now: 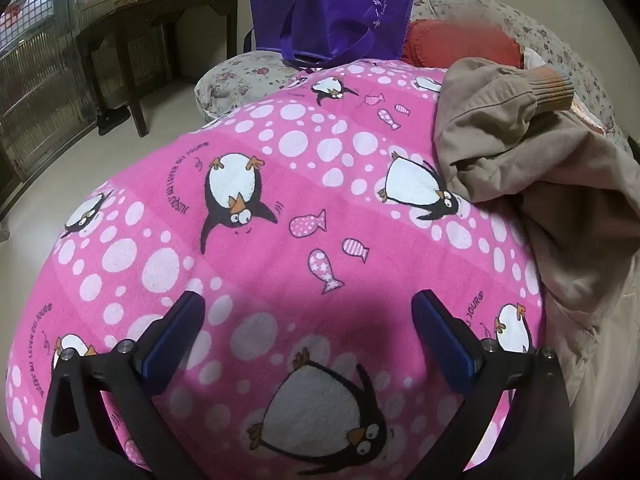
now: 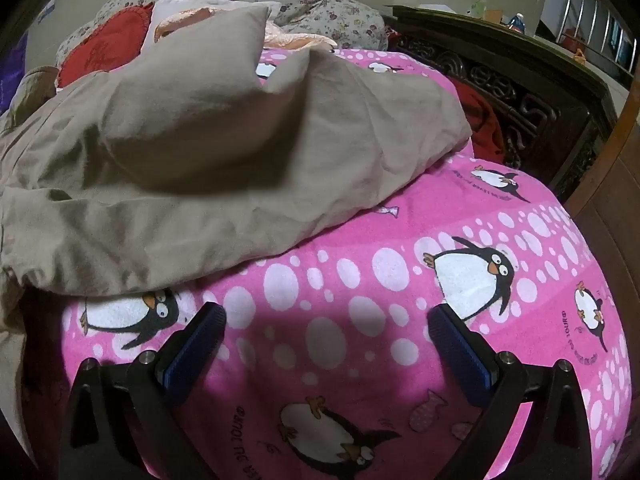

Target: Fold large clothes

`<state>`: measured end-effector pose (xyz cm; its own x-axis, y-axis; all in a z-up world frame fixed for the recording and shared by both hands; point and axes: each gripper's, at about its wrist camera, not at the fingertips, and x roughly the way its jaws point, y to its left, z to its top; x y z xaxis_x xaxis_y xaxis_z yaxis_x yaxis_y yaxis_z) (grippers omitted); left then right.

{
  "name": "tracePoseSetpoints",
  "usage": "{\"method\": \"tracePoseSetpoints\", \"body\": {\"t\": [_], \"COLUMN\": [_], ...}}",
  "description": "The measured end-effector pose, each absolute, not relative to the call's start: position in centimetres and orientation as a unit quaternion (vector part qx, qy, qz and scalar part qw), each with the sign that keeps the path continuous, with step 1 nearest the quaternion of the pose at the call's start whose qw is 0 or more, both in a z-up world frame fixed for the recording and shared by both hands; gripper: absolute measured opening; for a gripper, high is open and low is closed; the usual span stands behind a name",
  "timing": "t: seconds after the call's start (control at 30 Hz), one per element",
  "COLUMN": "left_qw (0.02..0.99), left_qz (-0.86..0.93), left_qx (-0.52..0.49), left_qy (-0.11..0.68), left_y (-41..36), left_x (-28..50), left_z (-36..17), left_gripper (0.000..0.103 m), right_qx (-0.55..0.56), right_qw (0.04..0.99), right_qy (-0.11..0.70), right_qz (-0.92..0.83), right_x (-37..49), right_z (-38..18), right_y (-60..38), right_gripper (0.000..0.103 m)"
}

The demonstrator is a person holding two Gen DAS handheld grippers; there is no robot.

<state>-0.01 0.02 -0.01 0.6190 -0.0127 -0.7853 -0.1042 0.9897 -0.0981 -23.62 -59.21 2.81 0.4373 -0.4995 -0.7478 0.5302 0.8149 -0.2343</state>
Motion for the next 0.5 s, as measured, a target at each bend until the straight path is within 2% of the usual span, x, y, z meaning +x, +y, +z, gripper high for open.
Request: {"method": "tracePoseSetpoints", "body": {"t": [0.1, 0.23, 0.37, 0.5], "left_qw": [0.892, 0.872, 0.892, 0.890], "left_qz": [0.017, 0.017, -0.011, -0.055], "left_qx": [-0.066, -0.030, -0.018, 0.002], "left_qy": [0.446, 0.488, 0.451, 0.453], "left_y": [0.3, -1.0, -3.0, -5.8], "left_x": [-0.3, -2.2, -6.2, -7.7], "left_z": [0.3, 2.7, 7.6, 12.3], "left_gripper": [0.103, 0.103, 0.103, 0.103], "right_qx": [0.014, 0.029, 0.005, 0.038], "right_qw": [0.836, 0.855, 0.862, 0.885], "right_qy": [0.461, 0.445, 0.451, 0.430], "right_qz": [-0.297, -0.263, -0.232, -0.174], "right_x": [-23.9, -26.3, -26.5, -28.3], "right_z": [3.8, 9.0, 13.3, 16.5], "right_y": [-58.8, -57.9, -51.9, -46.9], "right_gripper": [0.100, 0.102, 0.102, 0.102]}}
